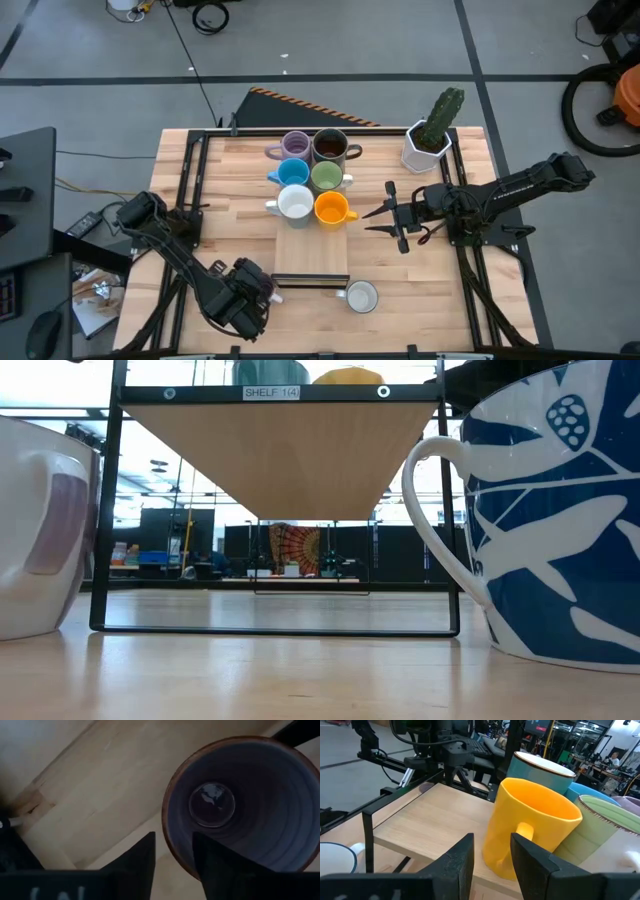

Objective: Place coffee mugs
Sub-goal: Put the purple mug on the shelf

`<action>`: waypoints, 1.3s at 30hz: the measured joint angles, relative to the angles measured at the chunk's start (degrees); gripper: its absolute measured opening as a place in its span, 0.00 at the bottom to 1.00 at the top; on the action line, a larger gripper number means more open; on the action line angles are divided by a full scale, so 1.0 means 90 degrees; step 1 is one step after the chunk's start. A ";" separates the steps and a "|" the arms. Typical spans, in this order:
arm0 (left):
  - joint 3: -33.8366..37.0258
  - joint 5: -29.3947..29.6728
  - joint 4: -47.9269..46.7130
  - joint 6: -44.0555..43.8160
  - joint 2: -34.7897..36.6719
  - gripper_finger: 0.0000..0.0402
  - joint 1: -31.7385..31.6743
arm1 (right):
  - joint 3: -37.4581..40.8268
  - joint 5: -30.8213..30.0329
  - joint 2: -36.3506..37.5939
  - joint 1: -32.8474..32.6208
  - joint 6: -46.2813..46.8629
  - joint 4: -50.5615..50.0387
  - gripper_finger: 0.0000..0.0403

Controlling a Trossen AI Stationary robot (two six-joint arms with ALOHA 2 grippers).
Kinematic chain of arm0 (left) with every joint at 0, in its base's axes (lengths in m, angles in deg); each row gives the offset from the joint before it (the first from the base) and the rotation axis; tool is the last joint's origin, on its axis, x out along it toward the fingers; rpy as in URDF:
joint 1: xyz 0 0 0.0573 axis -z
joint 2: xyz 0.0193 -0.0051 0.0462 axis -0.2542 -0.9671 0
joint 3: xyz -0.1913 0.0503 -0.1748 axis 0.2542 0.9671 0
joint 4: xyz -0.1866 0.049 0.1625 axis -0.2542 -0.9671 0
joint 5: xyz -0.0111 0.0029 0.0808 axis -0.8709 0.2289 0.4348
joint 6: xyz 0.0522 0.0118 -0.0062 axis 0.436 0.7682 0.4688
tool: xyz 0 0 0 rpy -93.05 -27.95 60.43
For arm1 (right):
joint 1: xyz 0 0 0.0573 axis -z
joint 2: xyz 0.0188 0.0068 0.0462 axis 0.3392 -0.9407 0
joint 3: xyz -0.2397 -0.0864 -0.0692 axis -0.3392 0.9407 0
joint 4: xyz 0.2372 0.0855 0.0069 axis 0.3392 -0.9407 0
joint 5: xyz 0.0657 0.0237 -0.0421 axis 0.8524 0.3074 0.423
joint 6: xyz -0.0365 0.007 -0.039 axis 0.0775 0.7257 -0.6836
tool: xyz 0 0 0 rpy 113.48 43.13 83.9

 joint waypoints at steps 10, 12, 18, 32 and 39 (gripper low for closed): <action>-0.0003 -0.0059 -0.0002 0.0329 0.0004 0.08 0.0000 | 0.0000 0.0001 0.0000 0.0000 0.0015 0.0000 0.33; -0.0016 -0.0049 0.0008 0.0338 0.0025 0.05 0.0002 | 0.0000 0.0001 0.0000 0.0000 0.0020 0.0000 0.33; -0.0019 -0.0094 -0.0165 0.0365 0.0024 0.05 0.0007 | 0.0000 0.0001 0.0000 0.0000 0.0030 -0.0002 0.33; -0.0015 -0.0060 -0.0557 0.1688 0.0036 0.05 0.0038 | 0.0000 0.0001 0.0000 0.0000 0.0042 -0.0002 0.33; -0.0012 0.0012 -0.0580 0.3064 0.0041 0.05 -0.0041 | 0.0000 0.0003 0.0000 -0.0044 0.0047 -0.0002 0.33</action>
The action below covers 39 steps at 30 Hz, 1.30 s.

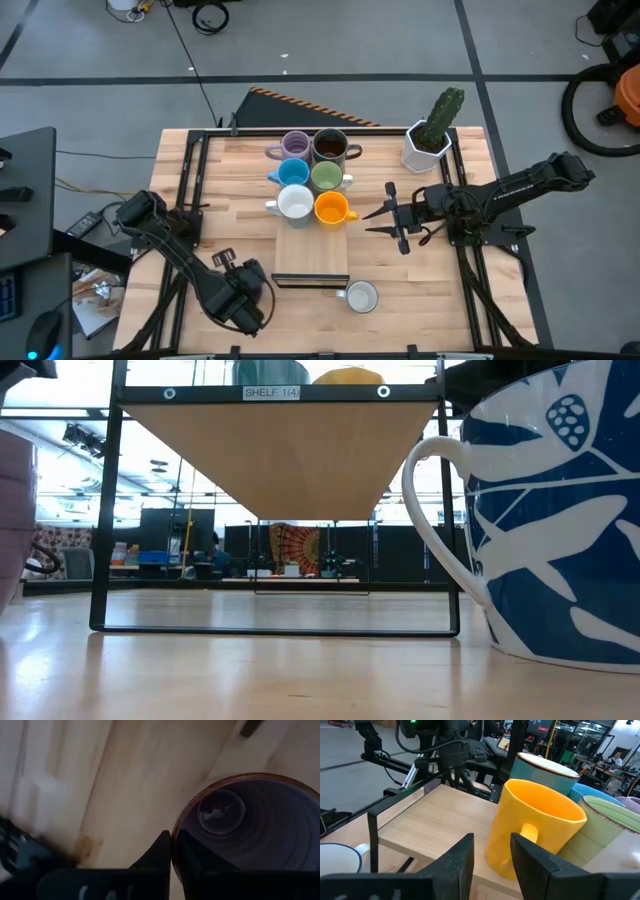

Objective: Place coffee mugs
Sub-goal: Put the purple mug on the shelf

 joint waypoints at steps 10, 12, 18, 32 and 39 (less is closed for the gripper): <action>0.0000 0.0278 0.0208 0.2708 0.0007 0.05 0.0012 | 0.0000 -0.0002 0.0000 0.0000 -0.0002 0.0000 0.33; 0.0000 0.0381 0.0320 0.3252 0.0010 0.06 0.0012 | 0.0000 -0.0002 0.0000 0.0000 -0.0001 0.0000 0.33; 0.0016 0.0567 0.0442 0.4263 -0.0012 0.10 0.0004 | 0.0000 -0.0002 0.0000 0.0000 0.0000 0.0000 0.33; 0.0024 0.0658 0.0711 0.5762 -0.0027 0.25 0.0029 | 0.0000 0.0000 0.0000 0.0000 -0.0002 -0.0022 0.33; 0.0022 0.0715 0.0713 0.5703 -0.0024 0.43 0.0029 | 0.0002 -0.0002 0.0000 0.0000 -0.0014 -0.0036 0.33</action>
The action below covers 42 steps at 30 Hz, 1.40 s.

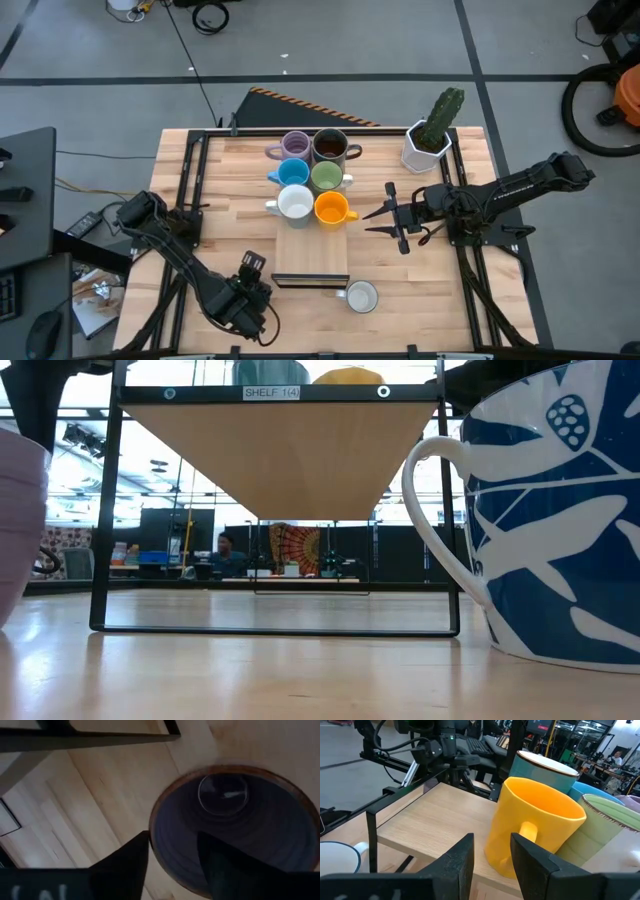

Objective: Place coffee mugs
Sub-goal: Put the purple mug on the shelf

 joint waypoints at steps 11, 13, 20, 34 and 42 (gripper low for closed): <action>-0.0401 0.0022 -0.0879 -0.1507 0.0000 0.53 0.0056 | 0.0000 0.0000 0.0000 0.0000 0.0014 -0.0008 0.33; -0.0611 0.0027 -0.1129 -0.2094 0.0002 0.53 0.0106 | 0.0000 0.0000 0.0000 0.0000 0.0014 -0.0011 0.33; -0.1359 -0.0781 -0.1429 -0.5880 0.0007 0.53 0.0367 | 0.0000 0.0000 0.0000 0.0010 -0.0226 0.0049 0.33; -0.1579 -0.1481 0.0213 -1.1845 -0.0257 0.53 0.1394 | 0.0000 -0.0002 0.0002 0.0281 -0.0814 0.0515 0.33; -0.1576 -0.1881 0.0832 -1.2333 -0.0683 0.48 0.1329 | 0.0000 0.0281 0.0002 0.0392 -0.0815 0.0522 0.33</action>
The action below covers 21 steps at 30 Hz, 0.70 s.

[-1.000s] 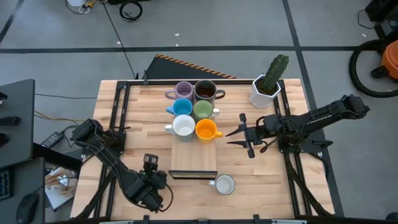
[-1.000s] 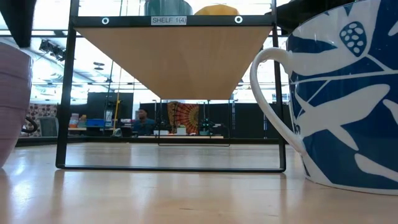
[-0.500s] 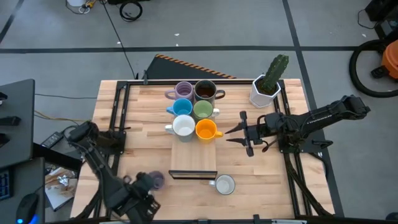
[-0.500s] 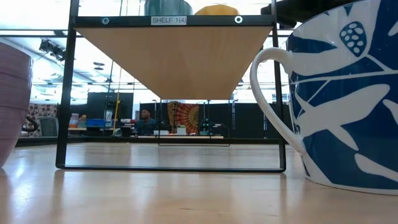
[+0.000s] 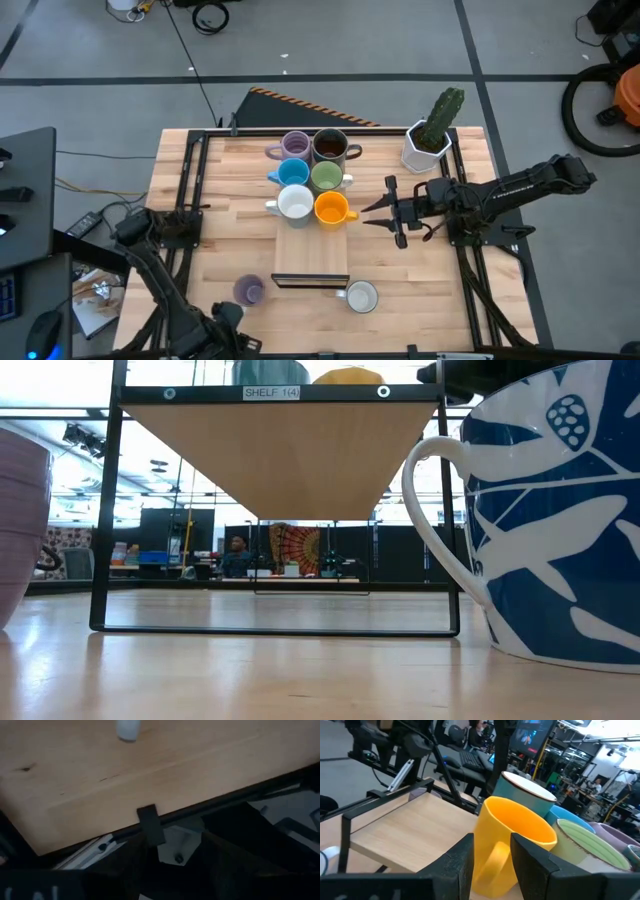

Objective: Place coffee mugs
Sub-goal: Put the purple mug on the shelf

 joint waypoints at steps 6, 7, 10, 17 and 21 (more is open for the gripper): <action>0.0000 0.0120 0.0329 0.0155 -0.0019 0.43 -0.0079 | 0.0000 0.0191 0.0000 0.0011 0.0051 -0.0017 0.33; 0.0000 0.0231 0.0391 0.0213 -0.0019 0.43 -0.0074 | 0.0000 0.0225 0.0000 0.0009 0.0068 -0.0030 0.33; 0.0000 0.0409 0.0432 0.0349 -0.0066 0.44 -0.0050 | 0.0000 0.0239 0.0000 -0.0007 0.0123 -0.0069 0.33; 0.0002 0.0672 -0.0050 0.0348 -0.0176 0.50 0.0067 | 0.0000 0.0435 0.0000 -0.0006 0.0336 -0.0166 0.33; 0.0002 0.0623 -0.0182 0.0294 -0.0303 0.55 0.0113 | 0.0000 0.0476 -0.0002 -0.0008 0.0399 -0.0229 0.33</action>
